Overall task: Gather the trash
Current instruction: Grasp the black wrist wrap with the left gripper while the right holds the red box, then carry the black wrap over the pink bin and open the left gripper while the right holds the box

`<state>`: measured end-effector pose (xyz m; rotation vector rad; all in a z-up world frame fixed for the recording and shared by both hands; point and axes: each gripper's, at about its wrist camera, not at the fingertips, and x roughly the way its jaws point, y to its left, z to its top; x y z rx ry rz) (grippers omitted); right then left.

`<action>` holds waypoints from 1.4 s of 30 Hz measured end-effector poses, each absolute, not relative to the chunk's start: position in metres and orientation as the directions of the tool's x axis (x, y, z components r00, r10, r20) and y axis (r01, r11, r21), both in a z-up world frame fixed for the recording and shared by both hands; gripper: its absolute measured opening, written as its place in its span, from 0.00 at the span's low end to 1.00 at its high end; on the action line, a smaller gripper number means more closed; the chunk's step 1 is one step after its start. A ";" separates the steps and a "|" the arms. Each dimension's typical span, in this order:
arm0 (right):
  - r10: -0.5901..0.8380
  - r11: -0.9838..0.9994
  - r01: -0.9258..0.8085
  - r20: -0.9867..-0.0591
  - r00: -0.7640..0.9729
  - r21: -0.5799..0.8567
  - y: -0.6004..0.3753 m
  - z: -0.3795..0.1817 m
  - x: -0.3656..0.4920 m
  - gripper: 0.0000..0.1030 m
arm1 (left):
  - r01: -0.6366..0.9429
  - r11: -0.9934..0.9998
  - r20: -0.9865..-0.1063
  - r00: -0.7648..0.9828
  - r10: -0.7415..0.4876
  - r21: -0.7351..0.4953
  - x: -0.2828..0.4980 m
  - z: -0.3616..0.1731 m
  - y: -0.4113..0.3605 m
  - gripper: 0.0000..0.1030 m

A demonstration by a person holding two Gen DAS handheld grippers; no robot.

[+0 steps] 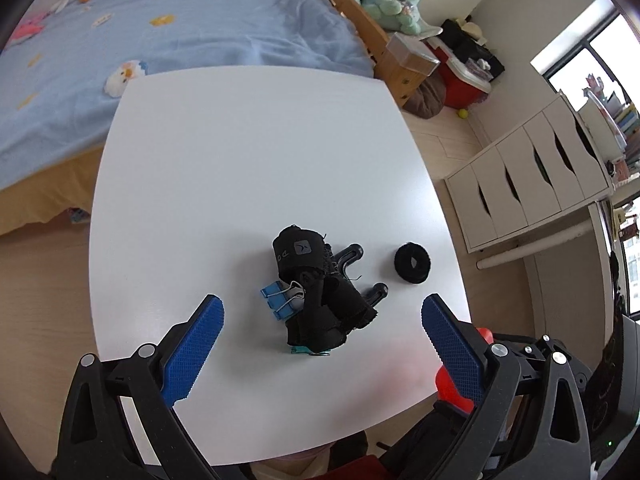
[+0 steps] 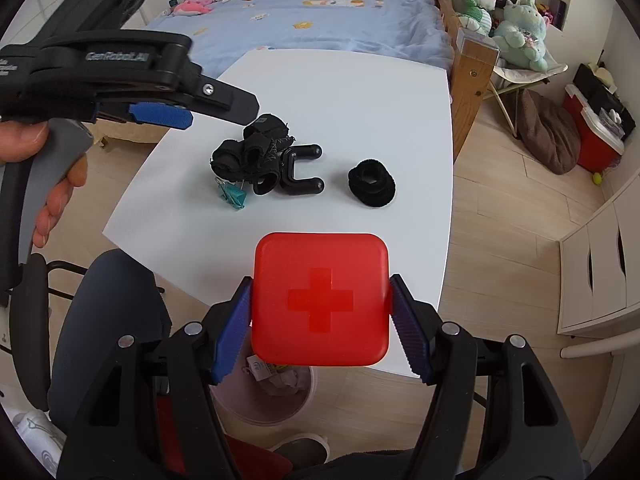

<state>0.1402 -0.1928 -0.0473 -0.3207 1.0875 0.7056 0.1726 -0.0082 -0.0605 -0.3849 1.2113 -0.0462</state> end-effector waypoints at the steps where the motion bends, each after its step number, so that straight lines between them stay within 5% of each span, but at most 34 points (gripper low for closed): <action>1: 0.364 0.742 -0.663 -0.889 0.277 0.098 -0.193 -0.047 0.141 0.64 | -0.174 0.933 -0.906 0.347 -0.241 -0.315 0.175 -0.064 -0.009 0.93; 6: 0.363 0.744 -0.660 -0.890 0.276 0.099 -0.195 -0.049 0.141 0.64 | -0.201 0.931 -0.924 0.301 -0.238 -0.305 0.184 -0.075 -0.014 0.92; 18: 0.364 0.748 -0.655 -0.891 0.271 0.106 -0.197 -0.055 0.143 0.64 | -0.228 0.926 -0.936 0.258 -0.241 -0.301 0.188 -0.090 -0.018 0.46; 26: 0.367 0.749 -0.654 -0.889 0.273 0.108 -0.198 -0.055 0.144 0.64 | -0.199 0.936 -0.931 0.286 -0.228 -0.291 0.188 -0.084 -0.022 0.31; 42: 0.380 0.744 -0.659 -0.881 0.281 0.111 -0.190 -0.050 0.140 0.64 | -0.075 0.949 -0.878 0.408 -0.250 -0.305 0.177 -0.053 -0.022 0.21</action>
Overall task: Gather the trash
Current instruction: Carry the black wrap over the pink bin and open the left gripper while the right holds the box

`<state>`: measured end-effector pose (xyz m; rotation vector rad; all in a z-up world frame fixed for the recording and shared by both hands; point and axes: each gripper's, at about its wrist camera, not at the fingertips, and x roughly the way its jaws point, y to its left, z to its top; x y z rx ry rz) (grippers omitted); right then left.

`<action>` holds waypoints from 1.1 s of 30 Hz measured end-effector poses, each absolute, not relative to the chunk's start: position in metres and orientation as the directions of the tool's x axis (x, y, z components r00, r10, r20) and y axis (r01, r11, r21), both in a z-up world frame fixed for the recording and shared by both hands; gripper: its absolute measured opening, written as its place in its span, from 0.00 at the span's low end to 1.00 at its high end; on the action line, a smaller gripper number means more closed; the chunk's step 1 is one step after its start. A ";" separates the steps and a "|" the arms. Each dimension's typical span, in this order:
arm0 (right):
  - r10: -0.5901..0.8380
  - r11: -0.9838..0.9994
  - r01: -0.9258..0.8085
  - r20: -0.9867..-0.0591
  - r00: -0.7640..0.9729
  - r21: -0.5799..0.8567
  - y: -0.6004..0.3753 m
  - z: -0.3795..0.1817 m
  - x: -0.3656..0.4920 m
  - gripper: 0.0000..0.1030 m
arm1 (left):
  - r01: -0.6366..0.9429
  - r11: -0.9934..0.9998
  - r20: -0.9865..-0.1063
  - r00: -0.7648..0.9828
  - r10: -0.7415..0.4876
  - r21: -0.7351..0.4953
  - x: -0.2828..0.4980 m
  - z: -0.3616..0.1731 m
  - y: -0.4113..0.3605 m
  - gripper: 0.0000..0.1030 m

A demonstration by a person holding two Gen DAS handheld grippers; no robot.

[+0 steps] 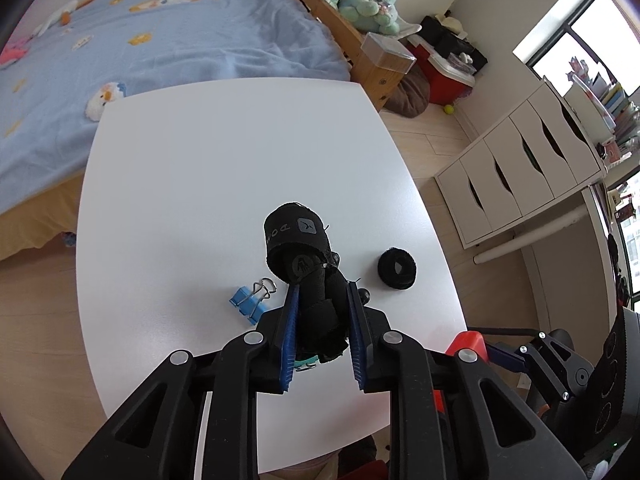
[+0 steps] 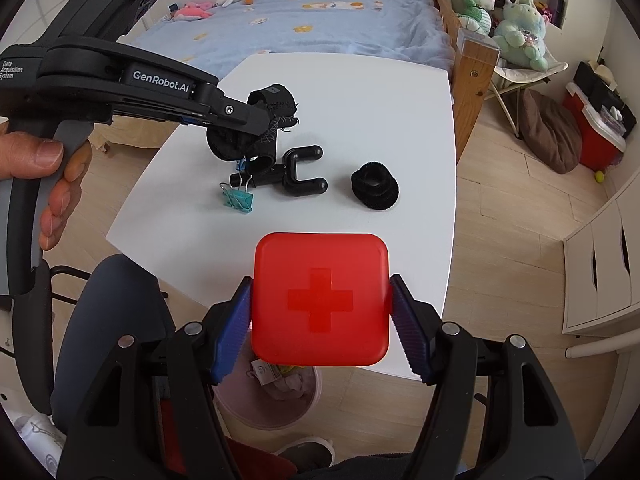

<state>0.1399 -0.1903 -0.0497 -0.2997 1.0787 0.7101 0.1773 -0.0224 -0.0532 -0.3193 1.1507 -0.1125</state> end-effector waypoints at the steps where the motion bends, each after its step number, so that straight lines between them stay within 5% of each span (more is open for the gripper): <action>1: 0.382 0.744 -0.659 -0.880 0.282 0.111 -0.189 -0.049 0.140 0.64 | -0.067 0.950 -0.874 0.415 -0.251 -0.305 0.176 -0.051 -0.022 0.21; 33: 0.489 0.715 -0.693 -0.773 0.405 0.090 -0.206 0.017 0.056 0.64 | 0.227 0.971 -0.684 0.698 -0.212 -0.070 0.018 0.029 -0.050 0.20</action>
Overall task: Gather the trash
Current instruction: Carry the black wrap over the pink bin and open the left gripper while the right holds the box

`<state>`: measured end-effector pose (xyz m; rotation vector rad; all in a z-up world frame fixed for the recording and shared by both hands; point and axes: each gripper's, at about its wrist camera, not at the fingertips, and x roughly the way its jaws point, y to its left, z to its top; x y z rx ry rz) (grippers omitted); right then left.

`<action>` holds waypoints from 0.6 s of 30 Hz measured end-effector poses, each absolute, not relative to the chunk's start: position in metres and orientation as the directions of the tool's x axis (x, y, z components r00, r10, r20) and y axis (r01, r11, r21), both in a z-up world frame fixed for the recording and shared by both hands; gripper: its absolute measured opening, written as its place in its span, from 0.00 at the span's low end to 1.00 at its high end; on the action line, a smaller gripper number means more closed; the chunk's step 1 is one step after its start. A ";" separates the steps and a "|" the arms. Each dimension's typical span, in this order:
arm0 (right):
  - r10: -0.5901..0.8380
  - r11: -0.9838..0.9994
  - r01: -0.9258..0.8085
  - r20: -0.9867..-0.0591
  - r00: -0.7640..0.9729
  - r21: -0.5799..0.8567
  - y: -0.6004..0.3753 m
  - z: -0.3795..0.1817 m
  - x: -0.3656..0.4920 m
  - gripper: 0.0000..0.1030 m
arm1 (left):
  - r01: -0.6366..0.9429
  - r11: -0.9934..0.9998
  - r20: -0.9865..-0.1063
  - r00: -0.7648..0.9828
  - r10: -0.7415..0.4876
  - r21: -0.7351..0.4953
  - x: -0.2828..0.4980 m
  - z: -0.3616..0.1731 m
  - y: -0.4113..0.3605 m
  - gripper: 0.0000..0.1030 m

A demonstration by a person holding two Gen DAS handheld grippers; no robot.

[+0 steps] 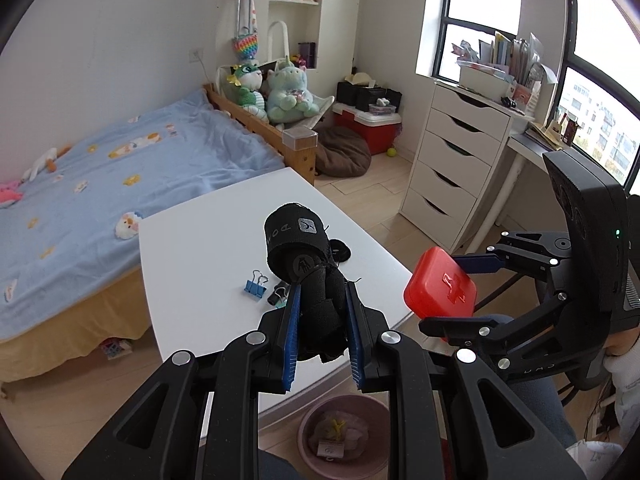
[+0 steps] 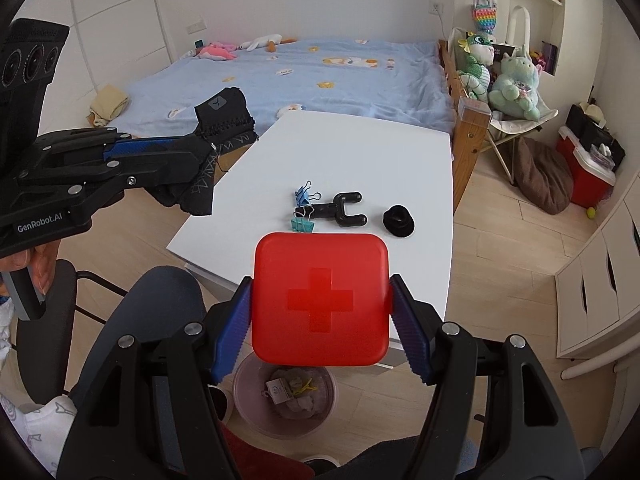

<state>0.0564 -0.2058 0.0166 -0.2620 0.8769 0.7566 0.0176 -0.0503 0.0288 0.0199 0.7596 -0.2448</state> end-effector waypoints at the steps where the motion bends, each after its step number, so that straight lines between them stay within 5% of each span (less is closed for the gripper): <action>1: 0.493 0.715 -0.693 -0.771 0.404 0.093 -0.207 0.017 0.052 0.64 | 0.230 0.971 -0.683 0.698 -0.213 -0.068 0.013 0.028 -0.052 0.20; 18: 0.500 0.706 -0.699 -0.779 0.379 0.114 -0.224 0.000 -0.005 0.64 | 0.277 0.956 -0.731 0.632 -0.258 -0.099 -0.046 -0.017 -0.067 0.20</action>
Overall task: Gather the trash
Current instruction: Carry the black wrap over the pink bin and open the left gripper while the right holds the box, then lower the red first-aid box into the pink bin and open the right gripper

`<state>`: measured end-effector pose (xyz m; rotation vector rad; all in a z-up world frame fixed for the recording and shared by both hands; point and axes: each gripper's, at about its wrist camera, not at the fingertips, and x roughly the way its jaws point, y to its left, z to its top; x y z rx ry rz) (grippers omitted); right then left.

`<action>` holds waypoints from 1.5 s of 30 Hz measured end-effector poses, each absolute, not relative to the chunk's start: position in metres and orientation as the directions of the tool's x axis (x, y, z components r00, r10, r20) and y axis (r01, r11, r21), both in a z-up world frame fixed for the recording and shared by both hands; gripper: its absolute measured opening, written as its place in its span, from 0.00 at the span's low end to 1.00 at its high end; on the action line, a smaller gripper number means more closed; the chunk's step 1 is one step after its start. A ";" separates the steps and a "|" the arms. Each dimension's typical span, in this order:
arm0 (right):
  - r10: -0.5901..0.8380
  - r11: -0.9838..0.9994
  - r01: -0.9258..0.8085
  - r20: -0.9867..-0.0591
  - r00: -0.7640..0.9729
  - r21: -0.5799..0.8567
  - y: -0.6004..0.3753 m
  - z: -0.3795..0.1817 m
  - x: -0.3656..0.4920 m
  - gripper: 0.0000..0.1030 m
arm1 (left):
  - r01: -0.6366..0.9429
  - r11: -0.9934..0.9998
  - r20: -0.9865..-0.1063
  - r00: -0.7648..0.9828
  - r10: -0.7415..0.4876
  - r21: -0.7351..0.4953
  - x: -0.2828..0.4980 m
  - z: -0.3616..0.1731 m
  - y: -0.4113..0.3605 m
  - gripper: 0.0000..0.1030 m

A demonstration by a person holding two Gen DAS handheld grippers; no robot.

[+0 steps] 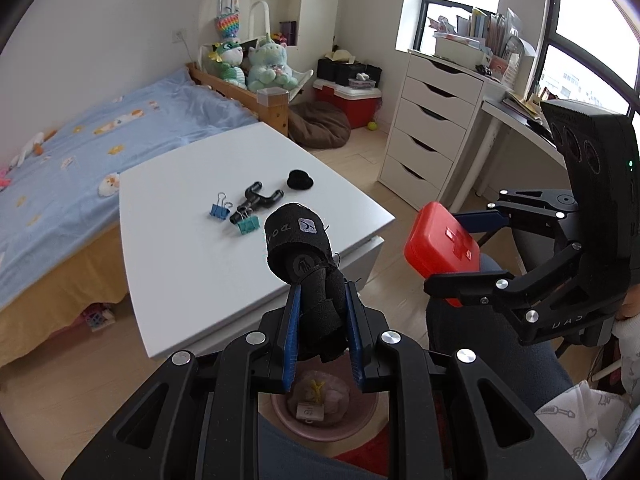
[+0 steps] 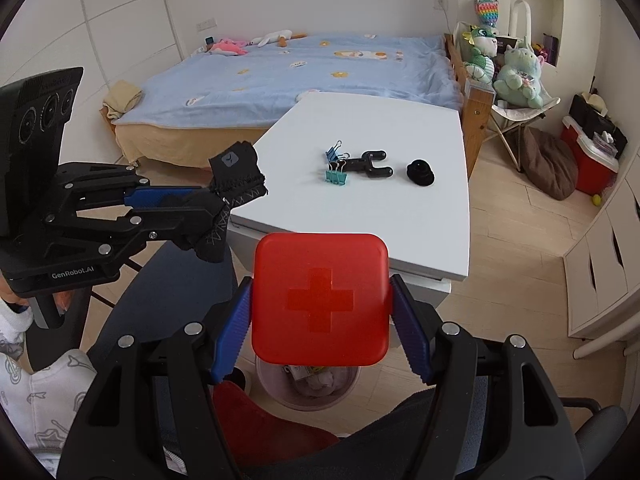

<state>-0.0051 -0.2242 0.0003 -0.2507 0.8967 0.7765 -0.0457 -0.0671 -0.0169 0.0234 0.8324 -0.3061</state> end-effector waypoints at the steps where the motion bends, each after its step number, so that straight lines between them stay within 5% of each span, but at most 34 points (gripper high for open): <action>1: 0.502 0.705 -0.699 -0.780 0.374 0.119 -0.225 -0.001 -0.008 0.64 | 0.277 0.955 -0.736 0.625 -0.260 -0.102 -0.048 -0.020 -0.067 0.20; 10: 0.497 0.711 -0.691 -0.790 0.360 0.132 -0.231 -0.011 -0.018 0.64 | 0.292 0.945 -0.759 0.579 -0.297 -0.147 -0.059 -0.039 -0.071 0.21; 14: 0.495 0.713 -0.688 -0.792 0.356 0.136 -0.233 -0.013 -0.022 0.64 | 0.297 0.941 -0.765 0.565 -0.310 -0.162 -0.058 -0.040 -0.073 0.30; 16: 0.495 0.713 -0.687 -0.793 0.354 0.138 -0.235 -0.014 -0.023 0.64 | 0.294 0.941 -0.764 0.565 -0.313 -0.168 -0.058 -0.041 -0.072 0.47; 18: 0.495 0.715 -0.685 -0.793 0.354 0.140 -0.235 -0.014 -0.023 0.64 | 0.284 0.941 -0.756 0.571 -0.319 -0.183 -0.059 -0.041 -0.070 0.78; 20: 0.496 0.715 -0.685 -0.793 0.354 0.142 -0.235 -0.014 -0.023 0.64 | 0.275 0.942 -0.743 0.586 -0.321 -0.190 -0.059 -0.039 -0.068 0.87; 45: 0.510 0.700 -0.696 -0.793 0.333 0.158 -0.229 -0.019 -0.027 0.64 | 0.148 0.980 -0.724 0.660 -0.199 -0.134 -0.069 -0.034 -0.041 0.93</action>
